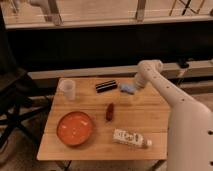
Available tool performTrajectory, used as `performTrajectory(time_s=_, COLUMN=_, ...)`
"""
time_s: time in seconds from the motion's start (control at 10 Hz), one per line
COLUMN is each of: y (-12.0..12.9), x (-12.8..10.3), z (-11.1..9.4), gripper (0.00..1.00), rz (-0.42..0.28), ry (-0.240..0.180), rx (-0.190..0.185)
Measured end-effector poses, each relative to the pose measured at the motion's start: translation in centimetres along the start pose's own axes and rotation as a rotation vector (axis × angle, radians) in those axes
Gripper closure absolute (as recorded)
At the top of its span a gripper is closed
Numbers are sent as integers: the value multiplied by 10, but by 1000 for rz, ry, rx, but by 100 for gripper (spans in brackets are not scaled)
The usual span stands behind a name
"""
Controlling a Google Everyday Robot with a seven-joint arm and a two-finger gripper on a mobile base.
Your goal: Place the white sponge in the ceramic bowl
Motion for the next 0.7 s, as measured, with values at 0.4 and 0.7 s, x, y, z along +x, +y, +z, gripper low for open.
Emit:
performTrajectory(time_s=0.4, y=2, x=-1, z=-3, gripper=20, rz=54, ry=-85, rx=42)
performTrajectory(time_s=0.7, y=5, x=-1, z=-4, gripper=20, rz=130, ry=-124, rx=86)
